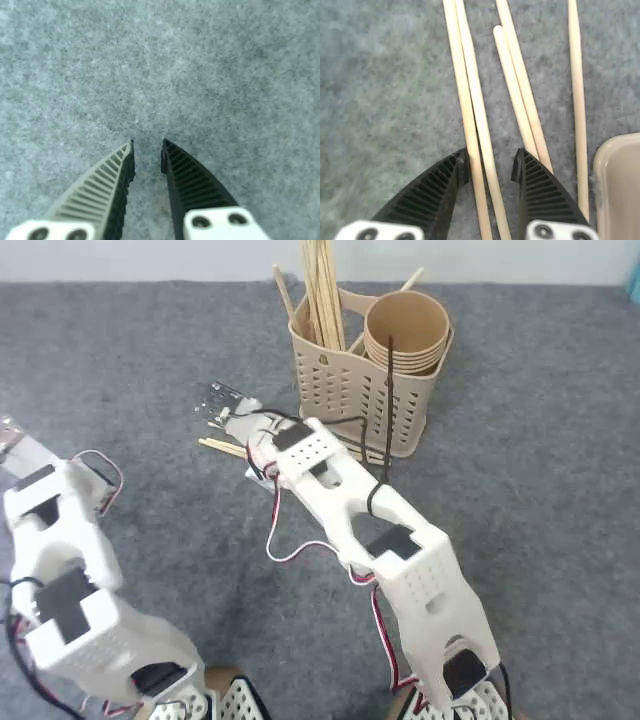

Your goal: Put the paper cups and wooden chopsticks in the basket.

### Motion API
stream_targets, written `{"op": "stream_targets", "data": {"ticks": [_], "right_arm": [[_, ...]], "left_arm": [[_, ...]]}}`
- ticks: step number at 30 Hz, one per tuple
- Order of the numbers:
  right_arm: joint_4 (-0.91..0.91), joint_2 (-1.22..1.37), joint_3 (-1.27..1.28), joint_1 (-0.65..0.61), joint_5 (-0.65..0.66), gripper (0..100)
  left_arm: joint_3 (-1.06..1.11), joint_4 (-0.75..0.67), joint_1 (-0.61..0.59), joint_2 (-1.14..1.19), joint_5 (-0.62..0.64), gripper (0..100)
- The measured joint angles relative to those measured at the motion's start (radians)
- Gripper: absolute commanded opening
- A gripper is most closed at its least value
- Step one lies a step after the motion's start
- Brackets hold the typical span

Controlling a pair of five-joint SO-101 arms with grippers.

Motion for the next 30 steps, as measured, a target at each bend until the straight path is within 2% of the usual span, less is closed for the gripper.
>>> {"op": "stream_targets", "data": {"ticks": [4,6,10,18,24,30], "right_arm": [[0.077,0.032,-0.074,0.000,0.000,0.0],[0.087,0.032,-0.083,0.002,0.000,2.8],[0.127,0.032,-0.094,0.005,0.000,0.9],[0.324,-0.023,-0.104,0.005,0.000,0.9],[0.491,-0.189,-0.101,0.003,0.000,0.9],[0.542,-0.471,0.008,-0.015,0.000,0.8]], "left_arm": [[0.000,0.000,0.000,0.000,0.000,8],[0.000,0.000,0.000,0.000,0.000,8],[0.000,0.000,0.000,0.000,0.000,8],[0.000,0.000,0.000,0.000,0.000,8],[0.000,0.000,0.000,0.000,0.000,8],[0.000,-0.008,0.000,0.000,0.000,8]]}}
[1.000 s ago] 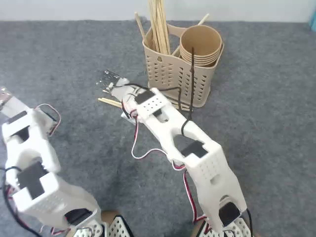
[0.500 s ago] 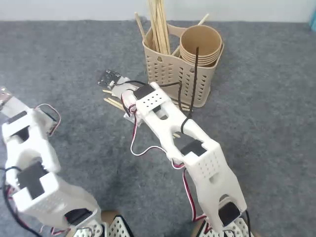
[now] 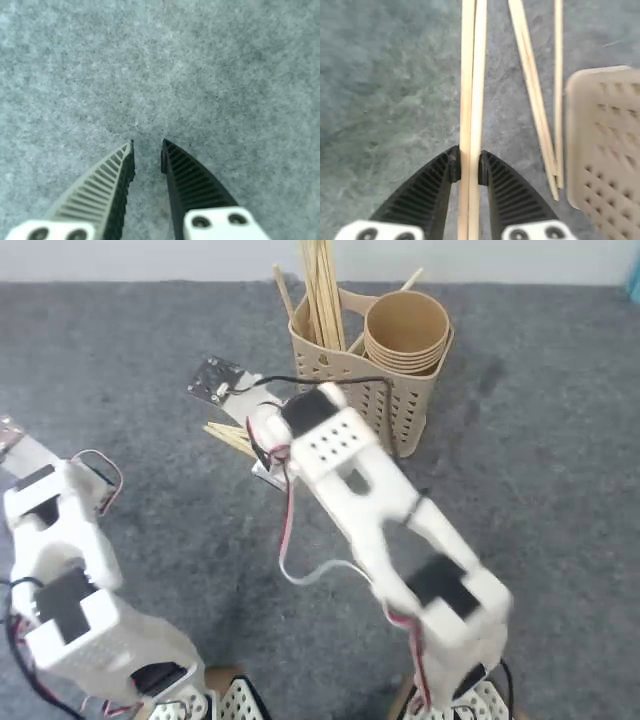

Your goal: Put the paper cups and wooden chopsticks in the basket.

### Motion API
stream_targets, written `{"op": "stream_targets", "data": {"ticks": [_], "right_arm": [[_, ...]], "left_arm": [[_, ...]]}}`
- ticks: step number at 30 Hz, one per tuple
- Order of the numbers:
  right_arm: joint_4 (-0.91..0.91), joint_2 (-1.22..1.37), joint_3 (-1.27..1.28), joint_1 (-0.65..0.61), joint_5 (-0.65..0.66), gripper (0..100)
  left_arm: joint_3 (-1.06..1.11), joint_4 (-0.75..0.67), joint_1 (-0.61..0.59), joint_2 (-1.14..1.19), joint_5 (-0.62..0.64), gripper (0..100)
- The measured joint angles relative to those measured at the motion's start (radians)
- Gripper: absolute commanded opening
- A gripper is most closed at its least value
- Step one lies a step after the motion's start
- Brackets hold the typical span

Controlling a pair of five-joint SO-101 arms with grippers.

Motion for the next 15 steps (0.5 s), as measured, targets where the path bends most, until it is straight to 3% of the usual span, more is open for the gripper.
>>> {"op": "stream_targets", "data": {"ticks": [8,15], "right_arm": [[-0.080,-0.506,0.287,-0.009,0.000,0.8],[-0.459,-0.755,0.534,0.080,0.000,0.8]], "left_arm": [[0.000,-0.003,0.000,0.000,0.000,8],[0.000,-0.003,0.000,0.000,0.000,8]]}}
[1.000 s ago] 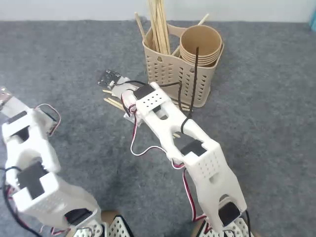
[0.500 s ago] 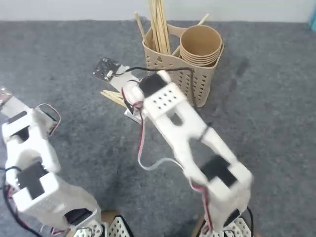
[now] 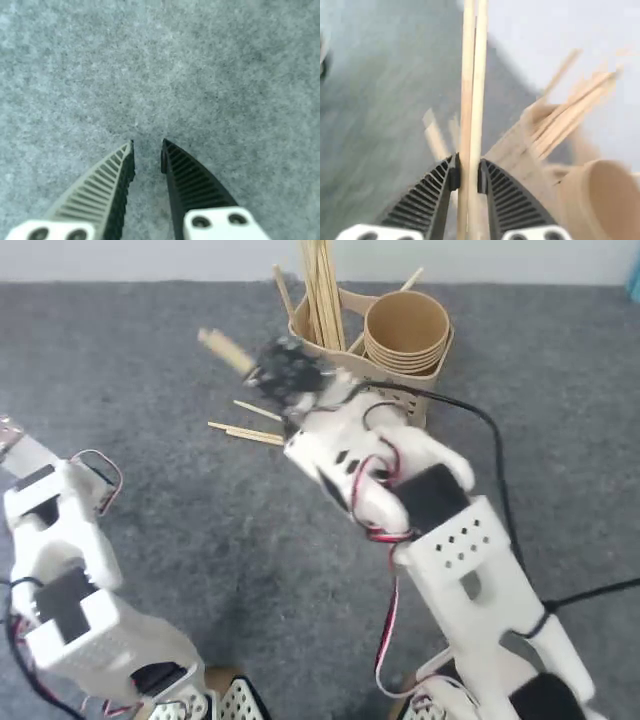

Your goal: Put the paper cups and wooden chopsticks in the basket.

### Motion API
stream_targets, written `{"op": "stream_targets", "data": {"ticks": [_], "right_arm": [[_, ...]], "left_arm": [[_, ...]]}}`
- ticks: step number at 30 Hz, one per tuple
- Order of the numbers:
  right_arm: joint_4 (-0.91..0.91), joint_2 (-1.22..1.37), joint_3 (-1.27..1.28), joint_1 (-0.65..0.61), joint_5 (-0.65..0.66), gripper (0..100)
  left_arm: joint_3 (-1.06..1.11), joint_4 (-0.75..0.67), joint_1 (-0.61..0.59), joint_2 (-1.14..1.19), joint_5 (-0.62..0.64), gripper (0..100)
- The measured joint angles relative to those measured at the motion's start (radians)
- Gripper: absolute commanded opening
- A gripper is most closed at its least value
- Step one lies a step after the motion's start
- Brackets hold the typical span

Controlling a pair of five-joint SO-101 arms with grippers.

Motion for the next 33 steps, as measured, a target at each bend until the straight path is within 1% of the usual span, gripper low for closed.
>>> {"op": "stream_targets", "data": {"ticks": [5,11,13,18,20,22,27,33], "right_arm": [[-0.281,-0.012,0.020,0.081,0.000,0.8],[-0.609,-0.009,0.029,0.103,-0.012,0.8],[-0.729,0.014,0.029,0.126,-0.081,0.8],[-1.026,0.158,0.029,0.207,-0.338,0.8],[-1.109,0.221,0.029,0.238,-0.425,0.8],[-1.157,0.275,0.029,0.262,-0.483,0.8],[-1.185,0.358,0.029,0.267,-0.559,0.8],[-1.209,0.479,0.029,0.267,-0.580,0.8]], "left_arm": [[0.000,0.000,0.000,0.000,0.000,8],[0.000,0.000,0.000,0.000,0.000,8],[0.000,-0.006,0.000,0.000,0.000,8],[0.000,-0.009,0.000,0.000,0.000,8],[0.000,-0.009,0.000,0.000,0.000,8],[0.000,-0.009,0.000,0.000,0.000,8],[0.000,-0.009,0.000,0.000,0.000,8],[0.000,-0.009,0.000,0.000,0.000,8]]}}
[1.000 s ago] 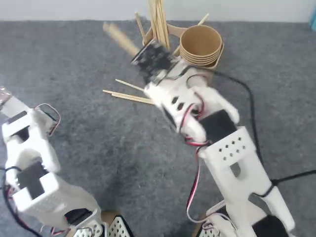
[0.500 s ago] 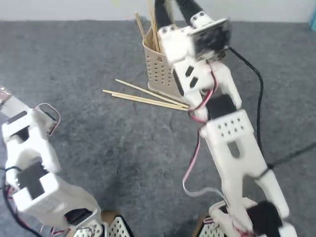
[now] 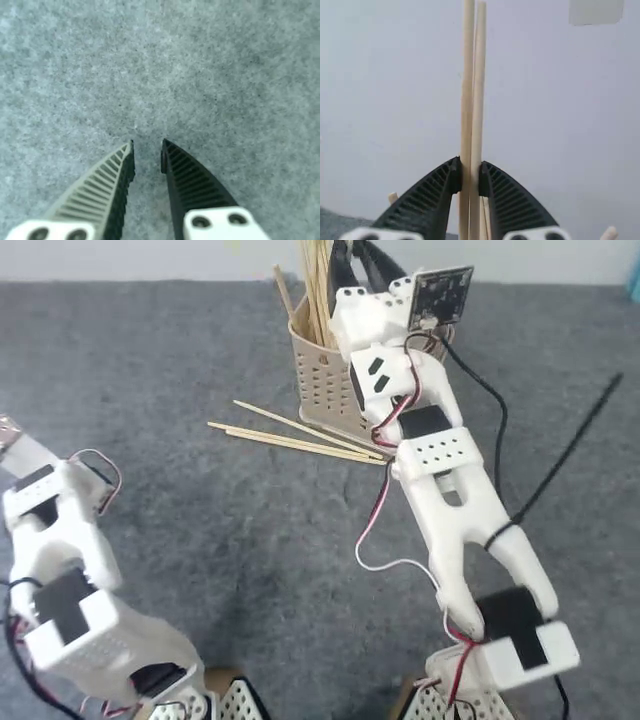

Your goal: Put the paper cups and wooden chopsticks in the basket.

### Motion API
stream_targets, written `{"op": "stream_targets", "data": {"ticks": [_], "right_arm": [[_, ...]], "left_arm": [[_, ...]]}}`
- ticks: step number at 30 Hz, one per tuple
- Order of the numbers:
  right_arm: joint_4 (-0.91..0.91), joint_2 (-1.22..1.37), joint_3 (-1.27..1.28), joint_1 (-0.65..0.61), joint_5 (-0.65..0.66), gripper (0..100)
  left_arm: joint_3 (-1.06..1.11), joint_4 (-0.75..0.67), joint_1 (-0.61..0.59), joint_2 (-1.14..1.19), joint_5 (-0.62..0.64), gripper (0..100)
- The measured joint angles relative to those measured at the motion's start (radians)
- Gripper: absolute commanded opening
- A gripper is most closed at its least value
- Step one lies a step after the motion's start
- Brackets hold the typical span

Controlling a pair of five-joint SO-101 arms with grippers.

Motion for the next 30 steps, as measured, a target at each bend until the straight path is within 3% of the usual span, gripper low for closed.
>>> {"op": "stream_targets", "data": {"ticks": [6,10,16,21,30], "right_arm": [[-0.124,0.091,0.000,-0.002,0.000,0.9],[-0.103,0.104,0.000,-0.009,0.000,3.0],[0.184,0.058,-0.003,-0.055,0.000,19.6],[0.428,-0.055,0.000,-0.068,0.000,19.8],[0.669,-0.408,0.000,-0.068,0.000,19.8]], "left_arm": [[0.000,0.000,0.000,0.000,0.000,8],[0.000,0.000,0.000,0.000,0.000,8],[0.000,0.000,0.000,0.000,0.000,8],[0.000,0.000,0.000,0.000,0.000,8],[0.000,0.000,0.000,0.000,0.000,8]]}}
